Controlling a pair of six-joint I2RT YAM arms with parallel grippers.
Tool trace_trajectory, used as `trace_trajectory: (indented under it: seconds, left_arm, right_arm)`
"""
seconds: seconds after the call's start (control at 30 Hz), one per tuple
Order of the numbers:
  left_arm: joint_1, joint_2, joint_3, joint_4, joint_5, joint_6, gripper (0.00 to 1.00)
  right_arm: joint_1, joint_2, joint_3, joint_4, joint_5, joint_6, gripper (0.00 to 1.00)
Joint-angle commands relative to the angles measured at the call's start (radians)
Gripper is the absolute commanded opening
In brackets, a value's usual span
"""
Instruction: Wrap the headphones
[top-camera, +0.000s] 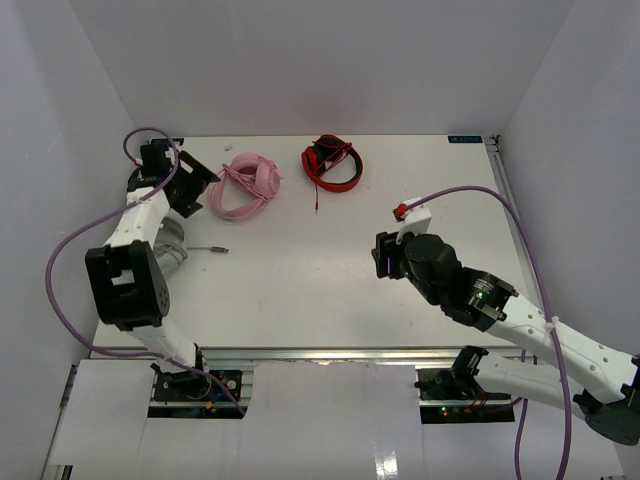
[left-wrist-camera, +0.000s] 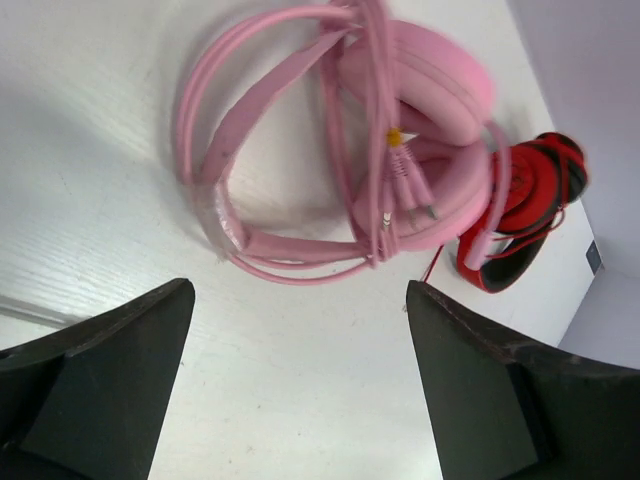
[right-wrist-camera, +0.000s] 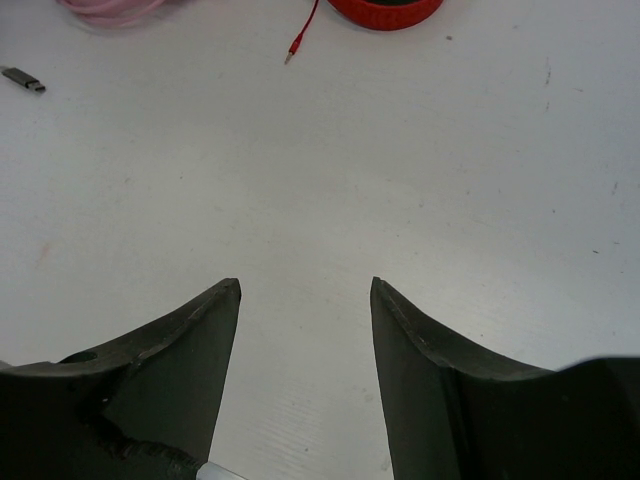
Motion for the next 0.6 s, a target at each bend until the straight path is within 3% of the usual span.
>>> trace_trajectory:
  seconds: [0.0, 0.03, 0.2, 0.33, 0.5, 0.57]
  left_arm:
    - [-0.146, -0.314, -0.136, 0.077, -0.126, 0.092, 0.98]
    - [-0.202, -0.391, -0.170, 0.094, -0.180, 0.108, 0.98]
    - [-0.397, -0.618, -0.328, 0.177, -0.155, 0.149, 0.98]
    - [-0.599, -0.749, -0.496, 0.282, -0.172, 0.211, 0.98]
    - [-0.803, -0.877, -0.664, 0.402, -0.326, 0.279, 0.98]
    - [-0.841, -0.916, -0.723, 0.438, -0.328, 0.300, 0.98]
  right_arm:
    - [-0.003, 0.039, -0.008, 0.061, -0.104, -0.007, 0.61]
    - [-0.003, 0.044, -0.016, 0.073, -0.132, -0.010, 0.61]
    - [-0.003, 0.074, -0.020, 0.127, -0.263, -0.031, 0.63]
    - [-0.003, 0.068, -0.061, 0.220, -0.383, -0.055, 0.77]
    - [-0.004, 0.077, -0.082, 0.257, -0.329, -0.039, 0.95]
    - [-0.004, 0.066, -0.100, 0.284, -0.301, -0.029, 0.97]
